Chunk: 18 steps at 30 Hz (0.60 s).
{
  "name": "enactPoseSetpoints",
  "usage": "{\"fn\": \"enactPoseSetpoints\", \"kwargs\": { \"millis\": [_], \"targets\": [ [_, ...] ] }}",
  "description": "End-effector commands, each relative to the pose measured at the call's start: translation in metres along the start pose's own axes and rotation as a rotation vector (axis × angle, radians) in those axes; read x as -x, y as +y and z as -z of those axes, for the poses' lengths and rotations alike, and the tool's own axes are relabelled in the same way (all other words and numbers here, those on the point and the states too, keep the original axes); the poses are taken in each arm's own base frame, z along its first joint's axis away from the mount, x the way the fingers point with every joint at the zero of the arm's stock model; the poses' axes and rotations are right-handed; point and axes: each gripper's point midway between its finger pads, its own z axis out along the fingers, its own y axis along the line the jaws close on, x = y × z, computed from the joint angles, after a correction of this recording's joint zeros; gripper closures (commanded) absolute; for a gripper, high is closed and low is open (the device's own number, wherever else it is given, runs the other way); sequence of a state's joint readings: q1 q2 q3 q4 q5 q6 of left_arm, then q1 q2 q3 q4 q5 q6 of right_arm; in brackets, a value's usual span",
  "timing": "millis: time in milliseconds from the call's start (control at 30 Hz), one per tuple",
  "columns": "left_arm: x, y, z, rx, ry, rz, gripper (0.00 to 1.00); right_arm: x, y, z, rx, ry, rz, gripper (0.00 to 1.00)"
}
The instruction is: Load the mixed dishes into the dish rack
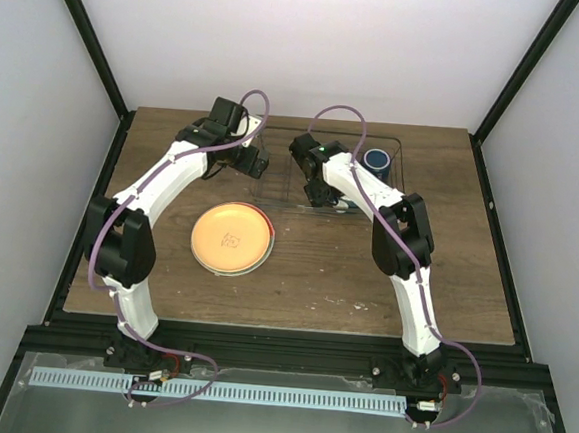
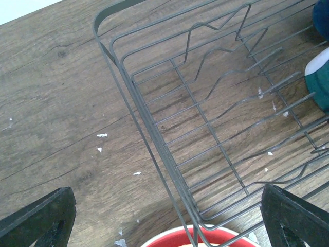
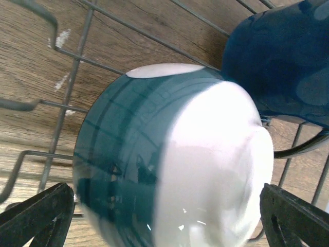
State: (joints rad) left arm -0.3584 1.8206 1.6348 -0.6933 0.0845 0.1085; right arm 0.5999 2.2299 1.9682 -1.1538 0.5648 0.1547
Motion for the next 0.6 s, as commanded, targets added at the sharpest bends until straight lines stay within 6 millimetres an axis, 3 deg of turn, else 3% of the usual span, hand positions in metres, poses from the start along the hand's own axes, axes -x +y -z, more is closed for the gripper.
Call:
{"fn": "enactPoseSetpoints", "kwargs": {
  "millis": [0,333,467,567],
  "targets": [
    [0.005,-0.001,0.000,-0.015,-0.005,-0.008,0.00,0.002,0.005,0.031,0.083,-0.041,-0.007,0.00],
    [0.006,-0.001,-0.002,-0.018,0.000,-0.009,0.00,0.001,-0.005,0.036,0.047,-0.049,-0.012,0.00],
    [0.005,0.004,-0.001,0.010,0.009,0.002,0.00,0.023,-0.017,0.059,0.129,-0.120,-0.090,0.00],
    [-0.001,0.021,-0.002,0.097,0.063,0.025,0.00,0.047,-0.029,0.085,0.255,-0.219,-0.165,0.00]
  ]
}}
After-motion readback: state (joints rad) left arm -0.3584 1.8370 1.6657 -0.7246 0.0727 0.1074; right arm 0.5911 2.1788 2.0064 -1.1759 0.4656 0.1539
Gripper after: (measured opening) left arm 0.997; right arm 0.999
